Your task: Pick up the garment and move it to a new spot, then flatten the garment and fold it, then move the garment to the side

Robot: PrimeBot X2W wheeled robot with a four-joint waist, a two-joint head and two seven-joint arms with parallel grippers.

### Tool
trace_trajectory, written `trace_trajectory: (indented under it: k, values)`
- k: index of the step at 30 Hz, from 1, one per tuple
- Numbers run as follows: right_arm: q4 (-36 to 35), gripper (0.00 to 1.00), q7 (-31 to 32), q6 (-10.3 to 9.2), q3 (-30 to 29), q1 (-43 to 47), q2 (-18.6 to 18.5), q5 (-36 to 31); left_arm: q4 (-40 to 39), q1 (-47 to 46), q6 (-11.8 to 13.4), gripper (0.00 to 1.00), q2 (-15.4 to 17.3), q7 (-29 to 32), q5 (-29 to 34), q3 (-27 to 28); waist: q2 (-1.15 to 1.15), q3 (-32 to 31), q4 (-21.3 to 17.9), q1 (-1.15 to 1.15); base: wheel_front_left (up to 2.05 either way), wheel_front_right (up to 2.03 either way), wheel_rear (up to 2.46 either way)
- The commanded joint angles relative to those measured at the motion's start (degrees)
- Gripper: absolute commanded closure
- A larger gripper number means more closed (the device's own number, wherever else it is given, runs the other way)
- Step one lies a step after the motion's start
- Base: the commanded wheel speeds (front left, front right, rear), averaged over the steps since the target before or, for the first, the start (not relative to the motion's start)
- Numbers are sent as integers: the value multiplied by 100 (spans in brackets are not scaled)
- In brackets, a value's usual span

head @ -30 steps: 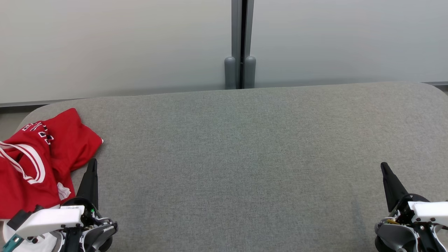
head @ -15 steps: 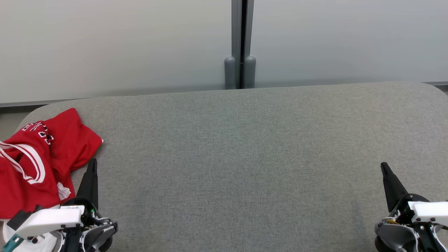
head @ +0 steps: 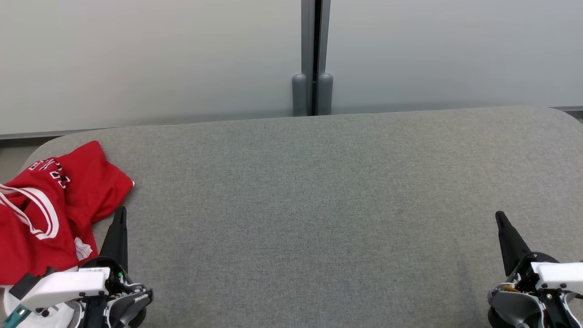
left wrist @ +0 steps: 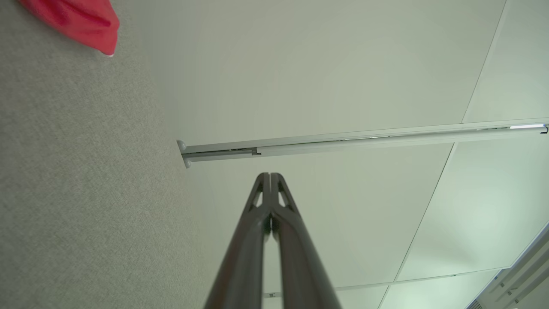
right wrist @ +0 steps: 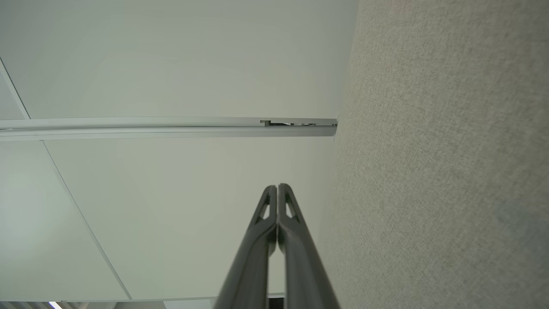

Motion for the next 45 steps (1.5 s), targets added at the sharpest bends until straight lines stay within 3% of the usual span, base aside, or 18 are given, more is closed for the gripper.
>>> trace_trajectory:
  k: [1,45]
  values:
    - [-10,100,17,2,-5,-25,-52,14,-14,-59,-20,100,32,15,-5,22,0,0,0,0,0,0,0]
    - [-10,100,17,2,-5,-25,-51,14,-13,-59,-20,100,32,15,-5,23,0,0,0,0,0,0,0]
